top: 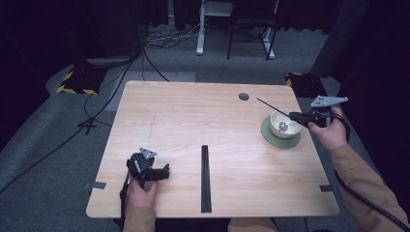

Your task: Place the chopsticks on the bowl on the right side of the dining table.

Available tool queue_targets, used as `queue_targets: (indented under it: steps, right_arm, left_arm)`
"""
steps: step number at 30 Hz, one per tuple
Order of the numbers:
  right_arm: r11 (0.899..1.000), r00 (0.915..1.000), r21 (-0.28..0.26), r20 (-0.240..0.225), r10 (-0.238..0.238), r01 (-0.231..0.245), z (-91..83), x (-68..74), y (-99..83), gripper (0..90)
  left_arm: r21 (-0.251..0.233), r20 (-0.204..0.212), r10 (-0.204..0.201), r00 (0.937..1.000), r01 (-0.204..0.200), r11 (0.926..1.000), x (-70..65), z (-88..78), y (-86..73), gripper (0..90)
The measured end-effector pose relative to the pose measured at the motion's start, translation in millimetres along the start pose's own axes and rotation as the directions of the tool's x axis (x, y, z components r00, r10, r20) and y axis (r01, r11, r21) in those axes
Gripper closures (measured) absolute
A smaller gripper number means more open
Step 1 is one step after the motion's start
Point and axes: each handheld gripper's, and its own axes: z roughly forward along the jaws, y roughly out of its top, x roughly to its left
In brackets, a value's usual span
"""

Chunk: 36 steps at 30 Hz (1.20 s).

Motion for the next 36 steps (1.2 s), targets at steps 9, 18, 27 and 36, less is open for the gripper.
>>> queue_targets:
  steps: [9,18,27,36]
  right_arm:
    - [0.999,0.9997,0.022,-0.002,0.023,-0.023,10.5,-6.2,-20.0,86.2]
    - [0.999,0.9995,0.039,-0.003,0.031,-0.031,18.2,-10.5,-32.6,86.2]
    - [0.998,0.9988,0.039,-0.005,0.048,-0.048,22.3,-11.0,-38.1,86.1]
    - [0.998,0.9981,0.015,0.013,0.059,-0.060,23.1,-10.8,-39.5,77.4]
  left_arm:
    - [0.001,0.000,0.000,1.0000,0.000,1.0000,0.0,-0.1,0.0,1.9]
    - [0.000,-0.001,0.000,1.0000,0.000,1.0000,0.0,0.0,0.0,1.9]
    - [-0.001,-0.001,0.000,1.0000,0.000,1.0000,0.0,0.0,0.0,1.9]
    - [0.001,0.000,0.000,1.0000,0.000,1.0000,-0.1,-0.1,0.0,1.9]
